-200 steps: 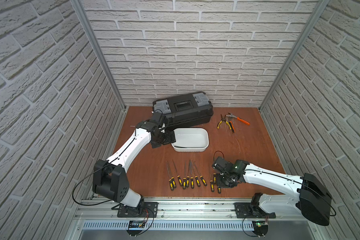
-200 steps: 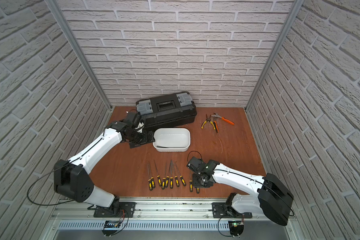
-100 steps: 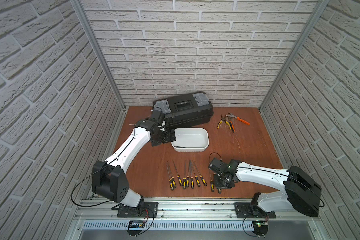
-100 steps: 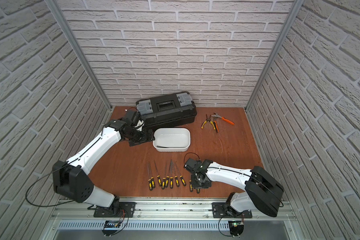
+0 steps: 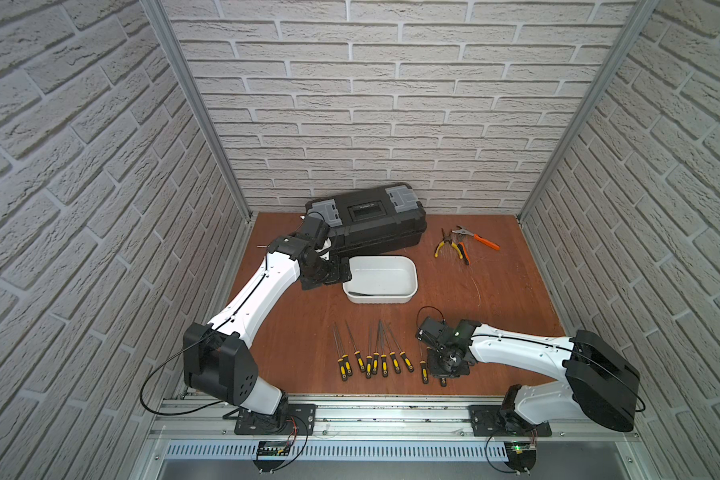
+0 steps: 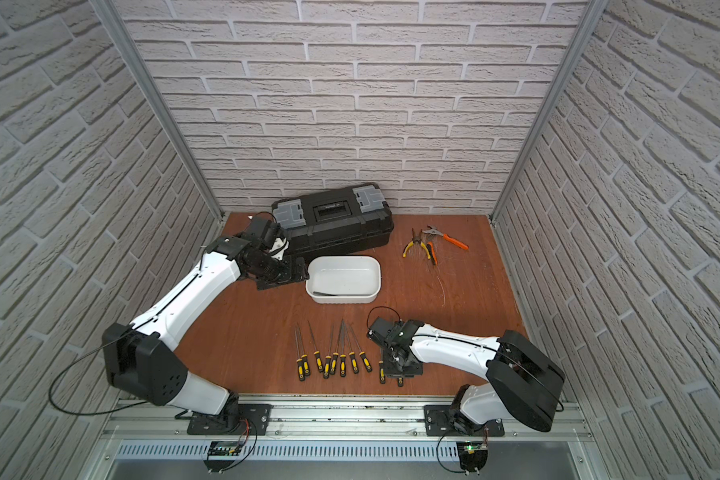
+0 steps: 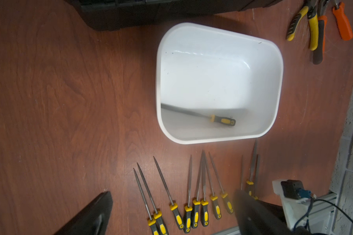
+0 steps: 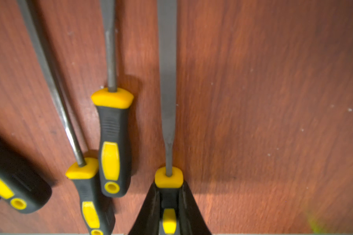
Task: Put the file tool into the storage box
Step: Pick up the file tool from the center of the board, then place the file tool in the storage box.
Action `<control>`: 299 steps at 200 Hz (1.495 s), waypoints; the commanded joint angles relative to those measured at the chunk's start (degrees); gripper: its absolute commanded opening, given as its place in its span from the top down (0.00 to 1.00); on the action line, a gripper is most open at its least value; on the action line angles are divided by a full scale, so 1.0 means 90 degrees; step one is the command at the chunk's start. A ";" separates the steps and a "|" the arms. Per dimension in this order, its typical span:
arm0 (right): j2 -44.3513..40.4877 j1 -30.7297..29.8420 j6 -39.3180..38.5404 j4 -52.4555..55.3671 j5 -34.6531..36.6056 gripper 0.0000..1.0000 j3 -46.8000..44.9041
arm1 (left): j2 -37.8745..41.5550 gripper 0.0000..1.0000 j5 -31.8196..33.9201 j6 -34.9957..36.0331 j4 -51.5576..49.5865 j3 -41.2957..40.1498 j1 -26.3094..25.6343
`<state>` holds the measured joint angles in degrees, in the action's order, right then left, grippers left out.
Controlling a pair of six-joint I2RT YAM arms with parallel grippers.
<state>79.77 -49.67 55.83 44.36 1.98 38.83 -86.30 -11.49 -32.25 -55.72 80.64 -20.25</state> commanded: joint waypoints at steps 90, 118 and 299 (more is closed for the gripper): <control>-0.0767 0.1150 -0.1542 0.1597 0.1310 0.92 0.1850 | 0.0837 0.02 -0.0354 0.0124 0.0589 -0.0124 0.0088; -0.0614 0.2043 -0.2963 0.1666 0.0844 0.92 0.2590 | 0.0685 0.02 -0.0281 0.0088 0.0460 0.0129 0.0102; 0.3652 0.2786 -0.9410 0.1254 -0.1141 0.93 0.7622 | 0.0332 0.03 0.1483 -0.1175 -0.0817 0.1020 -0.0590</control>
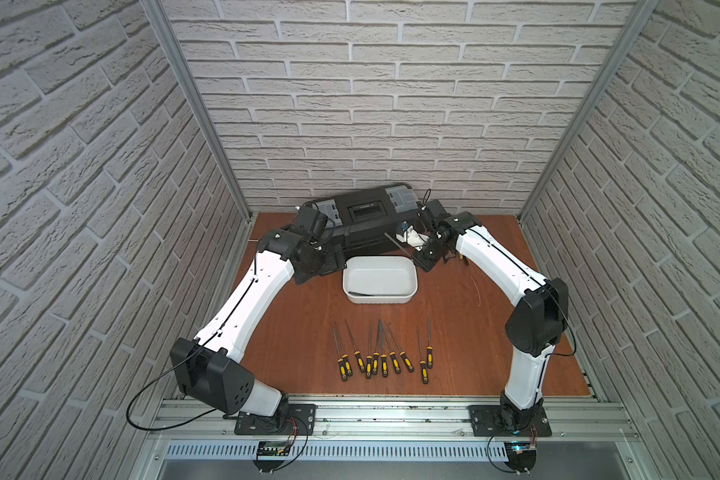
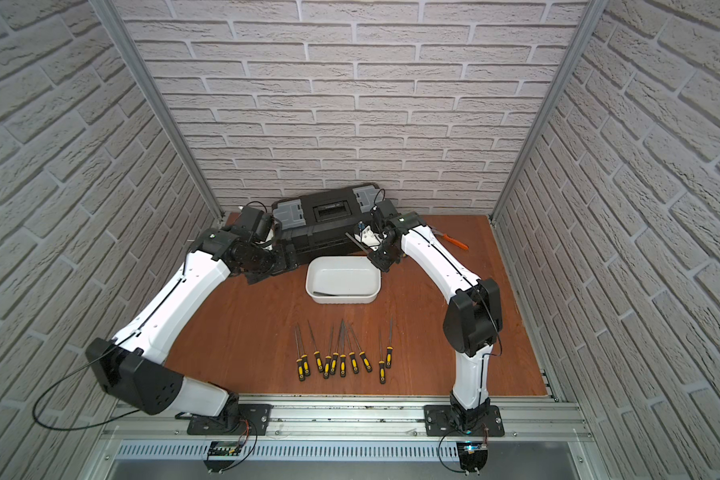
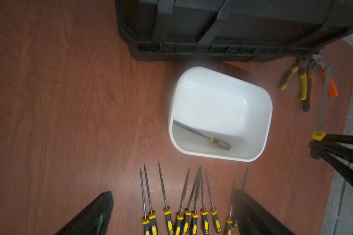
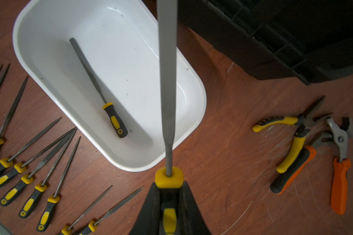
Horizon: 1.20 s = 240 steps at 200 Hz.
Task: Put the file tool into the storage box
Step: Place the file tool in the storage box.
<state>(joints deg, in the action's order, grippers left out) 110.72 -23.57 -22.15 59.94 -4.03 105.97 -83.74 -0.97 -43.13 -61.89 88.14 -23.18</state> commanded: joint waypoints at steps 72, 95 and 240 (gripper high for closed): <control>0.0841 -0.0590 -0.0916 -0.1345 0.0097 0.92 -0.0380 | 0.0048 0.03 0.0006 -0.0611 0.0550 -0.0068 -0.0328; 0.1093 -0.0741 -0.0932 -0.1465 0.0229 0.92 -0.0341 | -0.0024 0.03 -0.0047 -0.0559 0.0495 -0.0034 -0.0366; 0.1289 -0.1111 -0.0864 -0.1622 -0.0200 0.70 -0.0871 | -0.0352 0.02 0.0273 -0.0500 0.0109 0.0350 -0.0460</control>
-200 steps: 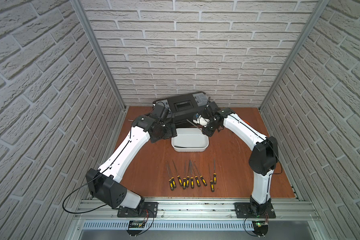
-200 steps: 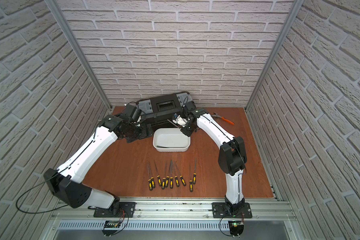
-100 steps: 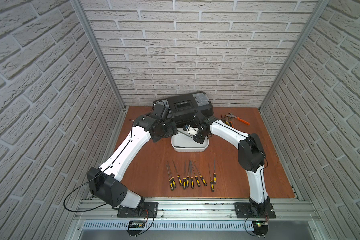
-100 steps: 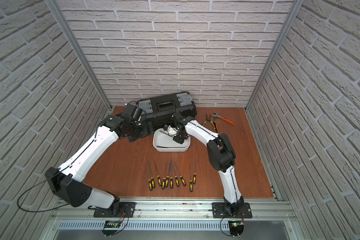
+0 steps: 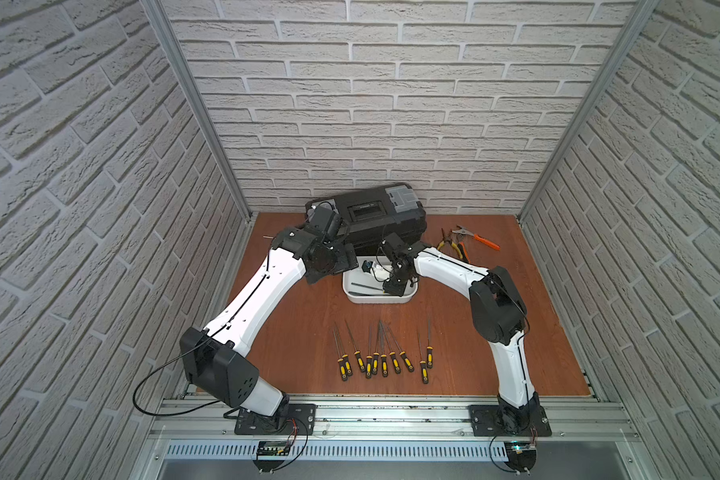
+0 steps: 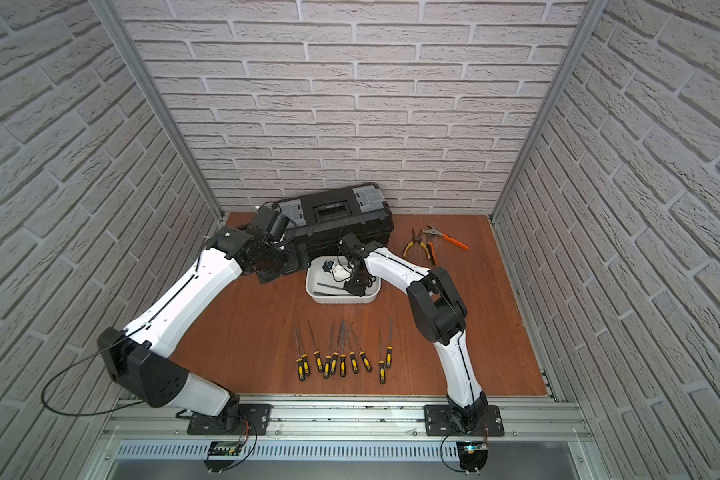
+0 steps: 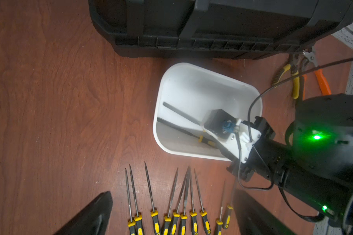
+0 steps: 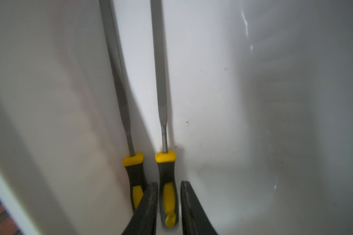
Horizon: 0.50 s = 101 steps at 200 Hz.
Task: Put the file tool into the storage box
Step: Place the file tool in the storage box.
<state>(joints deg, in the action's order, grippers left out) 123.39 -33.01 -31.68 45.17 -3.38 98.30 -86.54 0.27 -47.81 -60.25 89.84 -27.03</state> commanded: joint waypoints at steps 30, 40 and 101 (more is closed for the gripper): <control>-0.0129 -0.0063 0.0501 0.0146 -0.0223 0.65 0.0092 | -0.0135 0.02 0.0153 0.0047 -0.0112 0.0232 -0.0031; -0.0150 -0.0053 0.0627 0.0144 -0.0123 0.65 0.0130 | -0.0141 0.02 0.0182 0.0039 -0.0121 0.0213 -0.0028; -0.1122 0.0262 0.2528 -0.0490 -0.0239 0.60 0.0086 | -0.0094 0.02 0.0377 0.0243 -0.0252 0.0193 0.0252</control>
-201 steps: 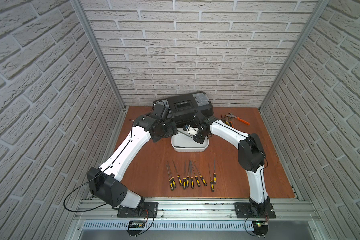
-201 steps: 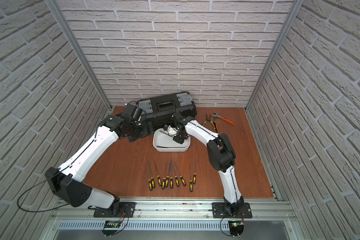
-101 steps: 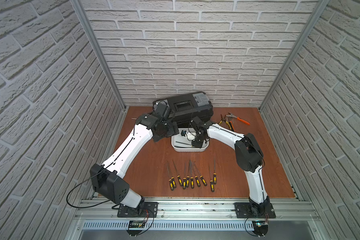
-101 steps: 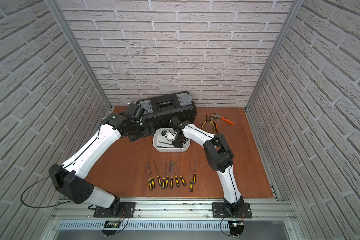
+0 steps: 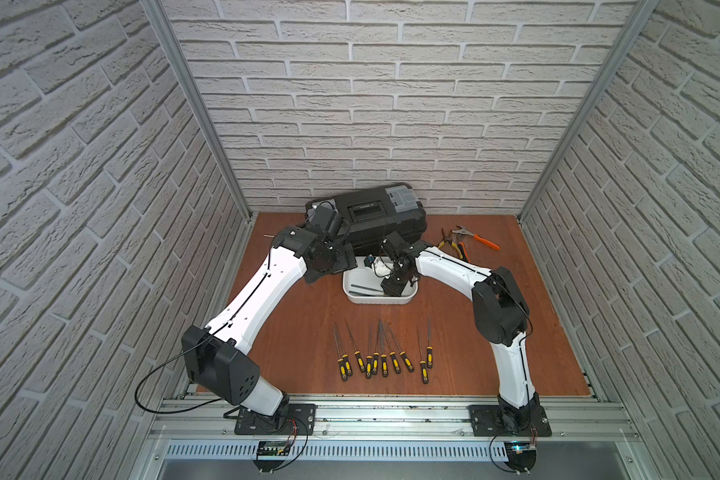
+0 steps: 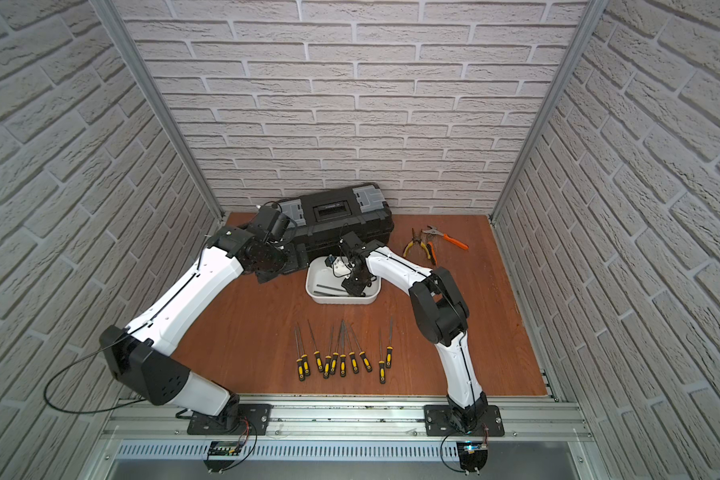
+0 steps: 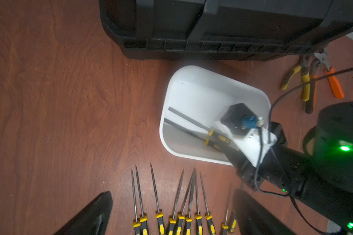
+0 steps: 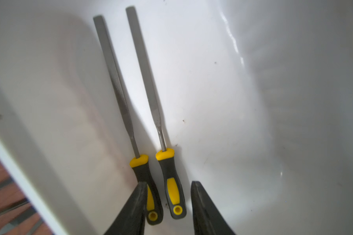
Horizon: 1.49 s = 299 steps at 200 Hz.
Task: Put the file tool into the storage box
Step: Place the file tool in the storage box, then pick up the file tool from the center of the board.
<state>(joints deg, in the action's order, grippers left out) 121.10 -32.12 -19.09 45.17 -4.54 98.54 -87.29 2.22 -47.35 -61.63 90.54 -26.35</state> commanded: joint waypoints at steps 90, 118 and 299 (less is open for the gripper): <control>-0.2924 0.0317 0.4437 -0.0698 -0.0039 0.63 -0.0850 | -0.0226 0.02 -0.0748 0.1661 0.0111 0.0228 0.0691; -0.3946 0.0290 0.5414 -0.1032 0.0178 0.62 -0.1972 | -0.0111 0.02 -0.1088 0.2041 0.0378 -0.0044 0.0688; -0.6013 -0.1080 0.8757 0.0049 0.1268 0.52 -0.5995 | -0.0546 0.02 -0.2288 0.1765 0.1388 -0.1106 0.0702</control>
<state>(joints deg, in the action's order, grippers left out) 64.14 -40.56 57.89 47.81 6.39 44.62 -92.29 -18.09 -30.94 -49.69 77.49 -20.25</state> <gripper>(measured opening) 0.479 0.983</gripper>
